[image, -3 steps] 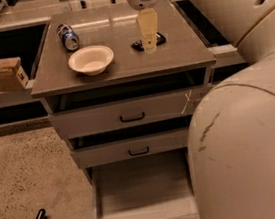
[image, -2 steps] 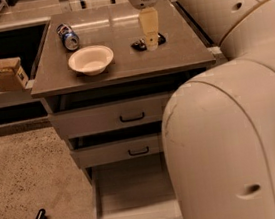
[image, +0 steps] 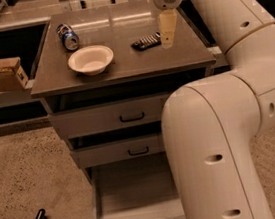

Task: Place rxbar chocolate into bottom drawer

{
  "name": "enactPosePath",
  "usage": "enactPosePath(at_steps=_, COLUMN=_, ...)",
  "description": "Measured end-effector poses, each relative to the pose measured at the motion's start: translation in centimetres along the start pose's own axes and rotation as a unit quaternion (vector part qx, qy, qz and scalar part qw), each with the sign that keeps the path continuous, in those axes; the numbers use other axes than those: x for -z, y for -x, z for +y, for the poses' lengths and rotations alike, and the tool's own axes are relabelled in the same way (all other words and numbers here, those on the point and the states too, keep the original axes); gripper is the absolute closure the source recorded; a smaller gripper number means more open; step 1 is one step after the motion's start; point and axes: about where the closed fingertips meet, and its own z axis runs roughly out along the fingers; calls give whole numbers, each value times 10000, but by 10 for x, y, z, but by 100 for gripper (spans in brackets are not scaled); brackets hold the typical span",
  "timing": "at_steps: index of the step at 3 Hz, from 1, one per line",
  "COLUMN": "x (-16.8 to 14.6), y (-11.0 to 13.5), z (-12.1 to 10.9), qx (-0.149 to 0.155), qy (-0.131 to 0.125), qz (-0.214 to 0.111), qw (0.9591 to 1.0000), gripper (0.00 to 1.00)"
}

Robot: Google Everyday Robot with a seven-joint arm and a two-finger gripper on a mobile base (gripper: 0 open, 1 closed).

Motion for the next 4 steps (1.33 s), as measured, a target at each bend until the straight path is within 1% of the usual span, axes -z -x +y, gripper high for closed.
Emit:
enactPosePath(at_steps=1, x=-25, y=-12, z=0, qx=-126, qy=109, qz=-458, qw=9988, gripper=0)
enactPosePath(at_steps=2, x=-43, y=-3, z=-5, qx=-273, qy=101, qz=-1074, qw=9938, gripper=0)
enactPosePath(at_steps=3, x=-54, y=12, z=-7, qx=-385, qy=147, qz=-1408, qw=9892, gripper=0)
enactPosePath(at_steps=4, x=-63, y=20, z=-4, qx=-540, qy=268, qz=-1536, qw=9863, gripper=0)
